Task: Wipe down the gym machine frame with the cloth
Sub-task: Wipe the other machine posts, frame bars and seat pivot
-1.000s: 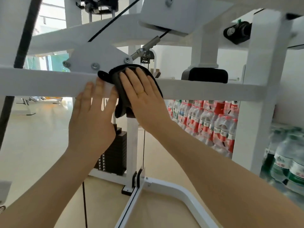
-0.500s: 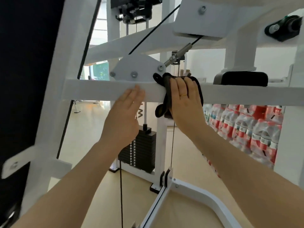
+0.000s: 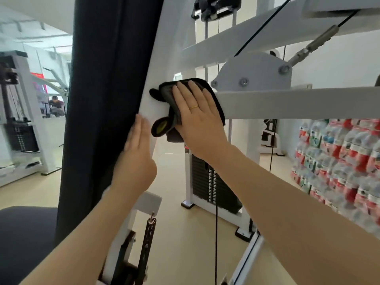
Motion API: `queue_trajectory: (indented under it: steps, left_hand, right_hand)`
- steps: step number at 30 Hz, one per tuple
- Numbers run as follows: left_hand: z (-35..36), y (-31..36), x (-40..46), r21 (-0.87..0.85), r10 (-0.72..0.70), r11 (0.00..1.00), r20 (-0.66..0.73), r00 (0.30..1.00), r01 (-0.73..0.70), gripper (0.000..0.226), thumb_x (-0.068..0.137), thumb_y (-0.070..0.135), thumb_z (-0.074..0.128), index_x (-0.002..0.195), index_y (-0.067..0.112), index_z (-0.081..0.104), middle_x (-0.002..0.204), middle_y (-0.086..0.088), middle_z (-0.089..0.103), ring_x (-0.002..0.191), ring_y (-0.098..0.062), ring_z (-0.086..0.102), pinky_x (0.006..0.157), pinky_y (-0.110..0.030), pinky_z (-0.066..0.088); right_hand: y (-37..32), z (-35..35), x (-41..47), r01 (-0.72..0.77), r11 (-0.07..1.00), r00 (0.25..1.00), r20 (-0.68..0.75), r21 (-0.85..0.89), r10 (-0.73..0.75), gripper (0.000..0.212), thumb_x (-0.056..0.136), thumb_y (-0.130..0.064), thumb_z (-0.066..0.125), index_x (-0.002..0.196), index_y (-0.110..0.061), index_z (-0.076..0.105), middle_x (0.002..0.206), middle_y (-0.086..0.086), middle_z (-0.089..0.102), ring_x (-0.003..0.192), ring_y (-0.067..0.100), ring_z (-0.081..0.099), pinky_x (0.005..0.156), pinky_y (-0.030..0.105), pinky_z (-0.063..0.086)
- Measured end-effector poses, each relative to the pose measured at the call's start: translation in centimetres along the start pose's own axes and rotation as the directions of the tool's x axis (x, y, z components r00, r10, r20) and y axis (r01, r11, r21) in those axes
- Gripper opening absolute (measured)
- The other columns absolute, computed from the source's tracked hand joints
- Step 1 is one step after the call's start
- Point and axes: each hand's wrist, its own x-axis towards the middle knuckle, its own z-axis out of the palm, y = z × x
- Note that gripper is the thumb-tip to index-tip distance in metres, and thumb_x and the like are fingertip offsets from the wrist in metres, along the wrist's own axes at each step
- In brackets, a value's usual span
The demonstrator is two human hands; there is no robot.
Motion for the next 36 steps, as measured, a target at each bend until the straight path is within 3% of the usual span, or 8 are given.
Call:
queue_trajectory:
  steps: [5,10,12,14,16,20,26,36]
  left_hand:
    - [0.7,-1.6,0.1,-0.040,-0.040,0.998,0.116,0.992,0.045,0.047,0.087,-0.002,0.044,0.134,-0.003,0.038,0.139,-0.021,0.038,0.127,-0.034,0.036,0.102,-0.038,0.031]
    - [1.1,-2.3,0.1,-0.019,0.130,0.991,-0.047,0.990,-0.131,0.043,0.063,0.004,0.028,0.091,-0.007,0.059,0.089,-0.025,0.061,0.079,-0.040,0.060,0.076,-0.039,0.052]
    - [1.0,-2.3,0.0,0.002,0.151,0.988,-0.052,0.987,-0.151,0.041,0.060,-0.001,0.037,0.094,-0.009,0.059,0.092,-0.027,0.061,0.080,-0.042,0.061,0.076,-0.043,0.053]
    - [0.8,-2.0,-0.1,-0.043,0.117,0.992,-0.004,0.993,-0.118,0.054,0.064,-0.009,0.045,0.118,-0.009,0.051,0.121,-0.030,0.051,0.110,-0.045,0.051,0.094,-0.040,0.044]
    - [0.6,-1.9,-0.1,-0.091,0.075,0.993,0.052,0.996,-0.070,0.078,0.072,-0.010,0.046,0.145,0.004,0.020,0.153,-0.016,0.015,0.140,-0.029,0.018,0.106,-0.023,0.023]
    - [0.2,-1.7,-0.2,-0.133,0.105,0.986,0.060,0.993,-0.097,0.089,0.080,-0.006,0.041,0.147,0.023,-0.010,0.143,0.018,-0.030,0.139,-0.004,-0.010,0.097,-0.017,0.029]
    - [-0.1,-1.0,-0.3,0.012,0.044,0.999,0.115,0.992,-0.045,0.086,0.081,0.000,0.041,0.147,0.014,-0.012,0.152,0.003,-0.025,0.142,-0.013,-0.008,0.097,-0.021,0.036]
    - [-0.8,1.9,-0.5,-0.005,-0.070,0.998,0.078,0.995,0.070,0.086,0.080,0.001,0.046,0.148,0.013,-0.008,0.156,-0.002,-0.014,0.144,-0.018,-0.008,0.117,-0.033,0.011]
  right_hand:
    - [-4.7,1.9,1.1,-0.015,0.993,0.998,0.059,0.113,0.008,0.060,0.082,-0.030,0.042,0.134,0.001,0.047,0.141,0.015,0.046,0.132,0.031,0.041,0.110,0.036,0.015]
    - [-4.8,1.7,-0.2,0.084,0.996,0.989,0.122,0.036,-0.088,0.061,0.086,-0.035,0.034,0.137,-0.004,0.044,0.145,0.010,0.042,0.136,0.025,0.036,0.114,0.033,0.013]
    - [-4.4,1.4,-0.2,0.142,0.990,0.980,0.144,-0.020,-0.138,0.059,0.088,-0.036,0.033,0.138,-0.006,0.044,0.145,0.009,0.041,0.136,0.024,0.036,0.114,0.034,0.013]
    - [-3.4,1.1,0.5,0.183,0.978,0.974,0.156,-0.097,-0.167,0.058,0.089,-0.037,0.034,0.138,-0.008,0.045,0.145,0.008,0.042,0.135,0.024,0.038,0.112,0.035,0.015]
    - [-2.0,0.7,1.8,0.138,0.975,0.985,0.126,-0.172,-0.117,0.057,0.088,-0.036,0.037,0.138,-0.010,0.045,0.145,0.006,0.042,0.133,0.024,0.041,0.110,0.035,0.017]
    - [-0.8,0.1,1.5,0.061,0.970,0.996,0.083,-0.236,-0.043,0.052,0.093,-0.035,0.033,0.137,-0.011,0.046,0.143,0.007,0.044,0.132,0.026,0.042,0.111,0.036,0.020]
    - [0.6,-1.5,-1.3,0.248,0.923,0.957,0.223,-0.295,-0.186,0.054,0.090,-0.021,0.025,0.142,-0.014,0.039,0.147,0.006,0.039,0.135,0.025,0.037,0.112,0.038,0.021]
    - [3.5,-4.0,-4.0,0.086,0.951,0.976,0.216,-0.298,-0.020,0.057,0.087,-0.018,0.038,0.144,-0.010,0.033,0.150,0.011,0.032,0.138,0.031,0.030,0.112,0.042,0.017]
